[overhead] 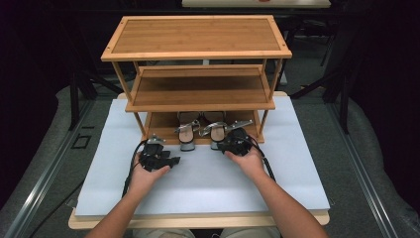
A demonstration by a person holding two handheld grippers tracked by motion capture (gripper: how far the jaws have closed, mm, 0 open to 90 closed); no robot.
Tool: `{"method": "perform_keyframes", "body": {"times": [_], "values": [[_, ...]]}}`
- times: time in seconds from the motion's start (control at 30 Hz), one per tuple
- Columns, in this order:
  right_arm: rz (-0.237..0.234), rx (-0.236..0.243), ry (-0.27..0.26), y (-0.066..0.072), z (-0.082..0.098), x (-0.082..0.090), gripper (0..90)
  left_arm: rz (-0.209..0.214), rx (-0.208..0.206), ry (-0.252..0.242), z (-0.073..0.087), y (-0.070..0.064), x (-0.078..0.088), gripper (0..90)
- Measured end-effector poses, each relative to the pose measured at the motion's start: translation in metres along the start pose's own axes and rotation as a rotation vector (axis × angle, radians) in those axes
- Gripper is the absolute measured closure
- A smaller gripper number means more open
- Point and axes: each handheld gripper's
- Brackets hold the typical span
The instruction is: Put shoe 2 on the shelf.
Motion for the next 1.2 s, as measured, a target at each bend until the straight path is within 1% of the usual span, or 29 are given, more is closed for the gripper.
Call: {"method": "perform_keyframes", "body": {"times": [0.03,0.13,0.2,0.23,0.33,0.4,0.47,0.57,0.63,0.67,0.7,0.73,0.77,0.8,0.83,0.9,0.97,1.0,1.03,1.07,1.13,1.17,1.2], "values": [[-0.005,-0.005,0.003,0.001,-0.001,0.0,54.9,0.005,0.008,-0.008,-0.002,0.001,-0.002,50.6],[-0.002,-0.011,0.004,0.001,-0.002,-0.001,55.0,0.005,0.011,-0.002,-0.008,0.003,-0.007,54.2],[-0.028,-0.024,0.002,0.001,-0.003,-0.002,54.9,0.008,0.011,-0.007,-0.012,0.003,-0.009,55.9],[-0.034,-0.023,-0.004,0.002,-0.003,-0.003,54.7,0.007,0.015,-0.013,-0.014,0.003,-0.01,56.6],[-0.012,-0.017,0.0,0.005,-0.004,-0.004,54.2,0.004,0.012,-0.013,-0.017,0.002,-0.014,59.4],[-0.021,-0.018,-0.011,0.006,-0.004,-0.005,54.0,0.0,0.006,-0.009,-0.019,0.001,-0.017,59.9],[-0.022,-0.025,-0.009,0.007,-0.005,-0.005,54.0,-0.007,0.001,-0.006,-0.021,0.0,-0.019,60.6],[-0.031,-0.027,-0.022,0.009,-0.006,-0.007,54.1,-0.016,0.003,-0.015,-0.023,-0.001,-0.023,62.1],[-0.042,-0.041,-0.021,0.011,-0.006,-0.008,54.1,-0.014,-0.001,-0.007,-0.025,-0.001,-0.024,62.8],[-0.047,-0.035,-0.029,0.011,-0.007,-0.009,54.1,-0.008,0.002,-0.007,-0.026,-0.001,-0.025,62.8],[-0.043,-0.039,-0.027,0.013,-0.008,-0.01,54.2,-0.008,0.001,-0.008,-0.026,-0.001,-0.025,62.8],[-0.028,-0.041,-0.024,0.014,-0.009,-0.011,54.3,-0.006,-0.001,-0.008,-0.026,-0.001,-0.025,62.8],[-0.037,-0.048,-0.023,0.016,-0.009,-0.012,54.4,-0.006,-0.003,-0.004,-0.026,0.0,-0.025,62.8],[-0.049,-0.039,-0.034,0.016,-0.01,-0.013,54.5,-0.003,-0.001,-0.004,-0.026,0.0,-0.025,62.8],[-0.043,-0.051,-0.024,0.018,-0.01,-0.013,54.7,-0.003,-0.001,-0.004,-0.026,0.0,-0.025,62.8],[-0.045,-0.042,-0.041,0.018,-0.011,-0.015,54.9,-0.001,0.007,-0.007,-0.026,-0.001,-0.026,62.8],[-0.054,-0.063,-0.03,0.019,-0.012,-0.015,54.9,-0.001,0.007,-0.009,-0.026,-0.001,-0.026,63.0],[-0.057,-0.064,-0.032,0.02,-0.012,-0.015,54.9,-0.003,0.003,-0.006,-0.026,-0.001,-0.026,63.0],[-0.058,-0.052,-0.042,0.02,-0.012,-0.016,54.9,-0.003,0.002,-0.006,-0.026,-0.001,-0.026,63.0],[-0.056,-0.065,-0.031,0.021,-0.013,-0.016,54.9,-0.003,0.002,-0.009,-0.026,-0.001,-0.026,63.1],[-0.058,-0.056,-0.039,0.022,-0.013,-0.017,54.8,-0.002,0.004,-0.008,-0.026,-0.001,-0.027,63.0],[-0.049,-0.066,-0.031,0.023,-0.014,-0.018,54.8,-0.002,0.004,-0.009,-0.026,-0.001,-0.027,63.0],[-0.056,-0.056,-0.035,0.023,-0.014,-0.018,54.8,-0.002,0.004,-0.009,-0.026,-0.001,-0.027,62.9]]}}
Point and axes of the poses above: each handheld gripper's, and its own axes: x roughly backward along the jaws, z roughly out of its underside, y roughly to its left, and after that the axes turned 7 degrees about x, right-handed
